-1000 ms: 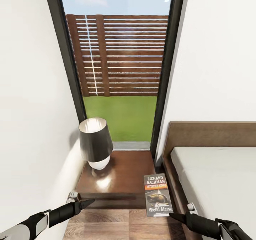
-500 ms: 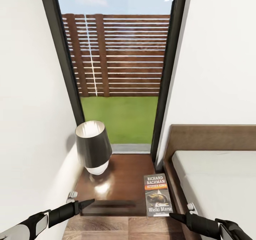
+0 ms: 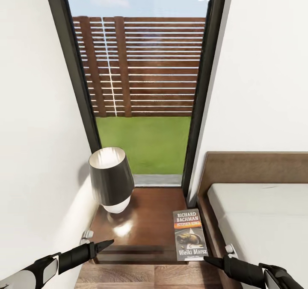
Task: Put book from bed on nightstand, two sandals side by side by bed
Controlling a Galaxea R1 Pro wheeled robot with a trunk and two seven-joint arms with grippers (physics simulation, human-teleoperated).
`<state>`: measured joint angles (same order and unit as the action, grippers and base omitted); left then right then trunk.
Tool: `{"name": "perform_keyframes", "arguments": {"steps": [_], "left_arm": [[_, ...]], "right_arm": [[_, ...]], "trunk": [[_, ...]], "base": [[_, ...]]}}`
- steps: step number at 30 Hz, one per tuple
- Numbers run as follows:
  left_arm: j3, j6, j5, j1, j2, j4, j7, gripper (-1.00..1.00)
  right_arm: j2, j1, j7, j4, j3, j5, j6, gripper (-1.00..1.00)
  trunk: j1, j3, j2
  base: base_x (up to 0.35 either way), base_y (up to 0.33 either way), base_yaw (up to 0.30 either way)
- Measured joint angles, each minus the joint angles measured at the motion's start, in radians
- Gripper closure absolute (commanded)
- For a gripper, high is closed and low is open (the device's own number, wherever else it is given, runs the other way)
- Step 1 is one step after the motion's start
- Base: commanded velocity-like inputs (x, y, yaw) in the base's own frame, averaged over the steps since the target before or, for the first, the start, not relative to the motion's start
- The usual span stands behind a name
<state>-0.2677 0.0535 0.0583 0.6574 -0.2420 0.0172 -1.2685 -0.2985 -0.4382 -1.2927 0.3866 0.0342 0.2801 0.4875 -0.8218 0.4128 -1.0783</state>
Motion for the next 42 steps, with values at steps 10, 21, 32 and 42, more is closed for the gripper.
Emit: {"name": "perform_keyframes", "arguments": {"steps": [10, 21, 32, 42], "left_arm": [[0.0, 0.0, 0.0, 0.0, 0.0, 0.0, 0.0, -1.0], [0.0, -0.001, 0.0, 0.0, 0.0, 0.0, 0.0, -1.0], [0.0, 0.0, 0.0, 0.0, 0.0, 0.0, 0.0, -1.0], [0.0, 0.0, 0.0, 0.0, 0.0, 0.0, -0.001, -1.0]], "right_arm": [[-0.001, 0.0, 0.001, 0.0, 0.0, 0.0, -0.001, 1.0], [-0.001, 0.0, 0.001, -0.001, 0.0, 0.0, -0.001, 1.0], [0.0, 0.0, 0.001, -0.001, 0.0, 0.0, -0.002, 1.0], [-0.001, 0.0, 0.001, -0.001, 0.0, 0.0, -0.002, 1.0]], "trunk": [[0.0, 0.0, 0.0], [0.0, -0.001, 0.0], [0.0, -0.018, 0.0], [0.0, -0.034, 0.0]], "base": [[0.152, -0.049, 0.0], [0.009, -0.002, 0.0], [0.0, 0.0, 0.0], [0.0, 0.0, 0.0]]}}
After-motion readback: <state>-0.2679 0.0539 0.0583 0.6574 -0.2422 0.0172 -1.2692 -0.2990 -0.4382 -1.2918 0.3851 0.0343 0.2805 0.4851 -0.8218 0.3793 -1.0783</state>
